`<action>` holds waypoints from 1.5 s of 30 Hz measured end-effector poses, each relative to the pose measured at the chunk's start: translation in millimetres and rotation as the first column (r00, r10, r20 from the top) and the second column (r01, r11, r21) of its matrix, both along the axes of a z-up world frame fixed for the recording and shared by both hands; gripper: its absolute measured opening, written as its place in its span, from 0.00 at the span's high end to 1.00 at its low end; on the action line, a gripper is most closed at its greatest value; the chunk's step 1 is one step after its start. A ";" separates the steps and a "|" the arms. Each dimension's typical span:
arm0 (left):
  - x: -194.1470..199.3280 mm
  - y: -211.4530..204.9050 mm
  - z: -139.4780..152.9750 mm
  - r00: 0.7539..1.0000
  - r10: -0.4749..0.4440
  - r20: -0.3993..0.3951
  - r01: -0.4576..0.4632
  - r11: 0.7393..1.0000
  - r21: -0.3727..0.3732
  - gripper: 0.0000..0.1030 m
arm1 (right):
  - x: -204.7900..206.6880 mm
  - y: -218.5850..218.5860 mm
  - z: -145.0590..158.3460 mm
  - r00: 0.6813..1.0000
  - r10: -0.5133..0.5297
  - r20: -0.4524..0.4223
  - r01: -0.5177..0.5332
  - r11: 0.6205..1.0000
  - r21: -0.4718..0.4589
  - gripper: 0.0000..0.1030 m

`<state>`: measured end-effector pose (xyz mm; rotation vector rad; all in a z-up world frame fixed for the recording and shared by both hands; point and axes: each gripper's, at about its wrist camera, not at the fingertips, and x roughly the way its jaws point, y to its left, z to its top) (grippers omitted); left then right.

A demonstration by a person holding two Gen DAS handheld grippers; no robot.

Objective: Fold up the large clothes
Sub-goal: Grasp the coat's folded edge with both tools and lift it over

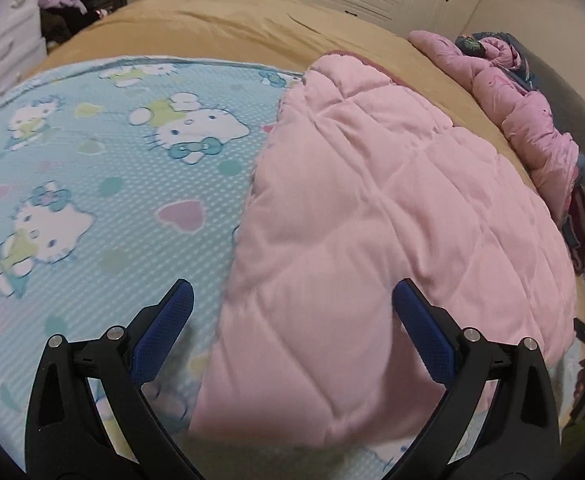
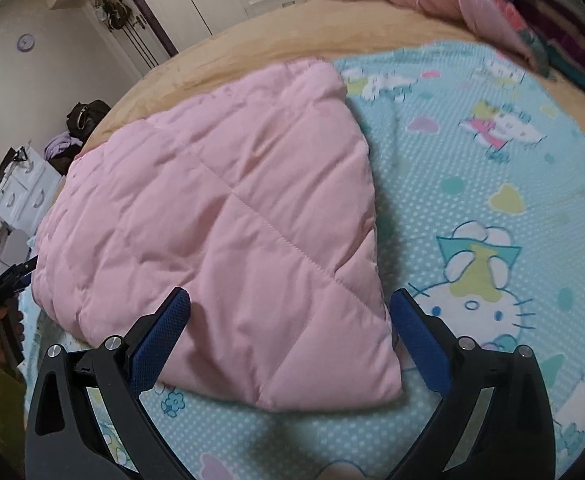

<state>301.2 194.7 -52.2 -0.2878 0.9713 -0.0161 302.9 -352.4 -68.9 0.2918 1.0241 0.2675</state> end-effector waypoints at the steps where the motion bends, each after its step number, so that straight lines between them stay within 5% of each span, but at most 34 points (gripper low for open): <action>1: 5.7 0.1 -2.8 1.000 -0.009 -0.010 0.009 1.000 -0.011 0.08 | 3.6 -0.6 -2.8 1.000 0.006 -0.008 -0.006 1.000 0.010 0.04; 9: 31.6 10.2 -28.1 0.995 -0.072 -0.070 0.062 0.988 -0.142 0.08 | 37.4 -3.5 -23.7 0.996 0.045 -0.073 -0.037 0.993 0.113 0.04; 28: 69.3 -17.6 -40.1 0.986 -0.139 -0.097 0.127 0.985 -0.113 0.09 | 99.8 6.3 -40.1 0.978 0.170 -0.123 -0.142 0.968 0.208 0.04; 37: 90.4 -52.7 -33.8 0.988 -0.151 -0.045 0.145 0.982 -0.123 0.30 | 113.0 8.7 -40.7 0.979 0.174 -0.104 -0.148 0.965 0.218 0.05; 40: 86.2 -57.0 -32.6 0.986 -0.161 -0.035 0.157 0.982 -0.105 0.39 | 107.5 11.6 -37.7 0.981 0.178 -0.079 -0.155 0.960 0.231 0.12; 45: 82.3 -69.2 -21.2 0.984 -0.174 -0.028 0.173 0.984 -0.042 0.53 | 101.3 11.1 -21.4 0.983 0.174 -0.054 -0.157 0.959 0.234 0.39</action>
